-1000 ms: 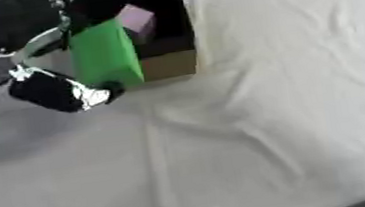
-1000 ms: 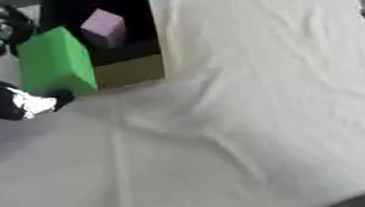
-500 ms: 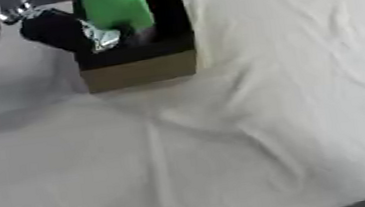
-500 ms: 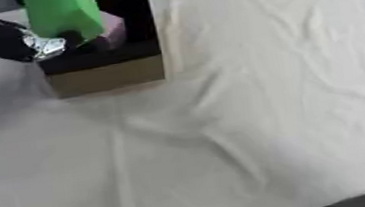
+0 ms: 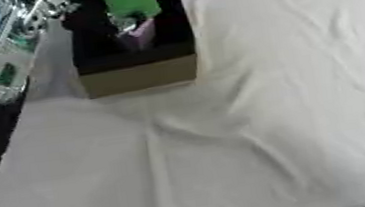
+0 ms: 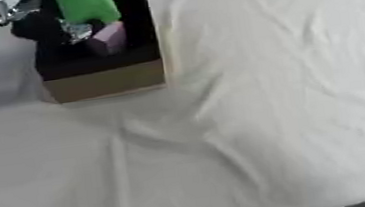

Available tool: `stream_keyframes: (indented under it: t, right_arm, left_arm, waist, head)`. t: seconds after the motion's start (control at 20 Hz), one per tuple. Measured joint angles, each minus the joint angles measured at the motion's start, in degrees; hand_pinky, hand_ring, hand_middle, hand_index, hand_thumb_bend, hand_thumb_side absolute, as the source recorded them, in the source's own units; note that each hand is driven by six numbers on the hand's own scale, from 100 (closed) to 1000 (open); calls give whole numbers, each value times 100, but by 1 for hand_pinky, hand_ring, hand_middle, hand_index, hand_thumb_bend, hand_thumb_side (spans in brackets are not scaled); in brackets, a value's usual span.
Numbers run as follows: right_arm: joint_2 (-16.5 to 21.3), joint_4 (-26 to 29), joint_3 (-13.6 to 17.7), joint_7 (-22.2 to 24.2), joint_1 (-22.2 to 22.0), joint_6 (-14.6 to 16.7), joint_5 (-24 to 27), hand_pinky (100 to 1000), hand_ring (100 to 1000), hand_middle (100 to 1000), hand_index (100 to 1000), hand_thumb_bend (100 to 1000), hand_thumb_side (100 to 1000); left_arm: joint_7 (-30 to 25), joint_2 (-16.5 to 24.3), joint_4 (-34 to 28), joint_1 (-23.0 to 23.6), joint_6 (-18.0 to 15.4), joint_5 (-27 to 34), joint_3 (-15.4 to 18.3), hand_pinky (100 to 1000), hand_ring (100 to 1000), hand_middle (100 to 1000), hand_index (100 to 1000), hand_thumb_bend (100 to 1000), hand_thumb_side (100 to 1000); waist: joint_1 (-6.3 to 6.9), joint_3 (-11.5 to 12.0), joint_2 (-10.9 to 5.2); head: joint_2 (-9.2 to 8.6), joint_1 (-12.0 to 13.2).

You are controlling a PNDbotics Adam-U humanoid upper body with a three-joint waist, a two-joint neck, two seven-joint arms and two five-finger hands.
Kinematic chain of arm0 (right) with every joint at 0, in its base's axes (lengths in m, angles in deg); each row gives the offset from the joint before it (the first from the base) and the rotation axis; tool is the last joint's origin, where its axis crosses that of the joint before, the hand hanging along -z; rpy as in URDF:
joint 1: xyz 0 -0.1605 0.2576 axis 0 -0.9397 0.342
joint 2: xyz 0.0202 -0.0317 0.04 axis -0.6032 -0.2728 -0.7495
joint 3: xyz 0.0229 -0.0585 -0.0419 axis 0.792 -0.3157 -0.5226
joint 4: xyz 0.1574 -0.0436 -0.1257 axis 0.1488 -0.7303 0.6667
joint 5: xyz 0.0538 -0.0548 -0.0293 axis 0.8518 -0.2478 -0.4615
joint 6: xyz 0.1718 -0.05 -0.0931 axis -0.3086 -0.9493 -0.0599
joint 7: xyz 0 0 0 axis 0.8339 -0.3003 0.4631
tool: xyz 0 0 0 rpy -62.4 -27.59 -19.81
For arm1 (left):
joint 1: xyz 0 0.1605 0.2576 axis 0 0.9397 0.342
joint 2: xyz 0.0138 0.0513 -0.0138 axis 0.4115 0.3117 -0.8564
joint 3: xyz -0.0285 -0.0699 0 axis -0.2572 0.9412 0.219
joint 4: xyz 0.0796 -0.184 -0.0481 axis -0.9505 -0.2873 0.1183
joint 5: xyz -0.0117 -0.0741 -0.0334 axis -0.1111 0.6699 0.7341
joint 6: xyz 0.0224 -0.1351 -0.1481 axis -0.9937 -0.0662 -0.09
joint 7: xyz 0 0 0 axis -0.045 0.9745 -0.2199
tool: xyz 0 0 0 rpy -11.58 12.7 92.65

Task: Pick up objects on the table and place them in the box.

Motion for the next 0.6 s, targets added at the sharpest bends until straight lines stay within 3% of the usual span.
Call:
stream_keyframes:
  t: [0.25,0.4,0.6]
  right_arm:
    - [-7,0,-18,25,40,15,15,853,796,722,874,100,977]
    - [-9,0,-32,35,42,19,16,853,795,722,874,100,977]
    - [-10,0,-32,36,40,20,17,853,795,722,874,100,978]
  left_arm:
    - [345,-134,556,-37,-99,-240,113,640,552,501,540,290,600]
    - [431,-180,754,-37,-138,-365,142,711,650,622,695,335,612]
    - [453,-209,964,-37,-168,-554,175,739,726,709,779,435,634]
  waist:
    - [8,-62,14]
    - [17,-87,27]
    - [33,-99,37]
  head:
    - [-51,48]
    - [-51,51]
    - [-51,51]
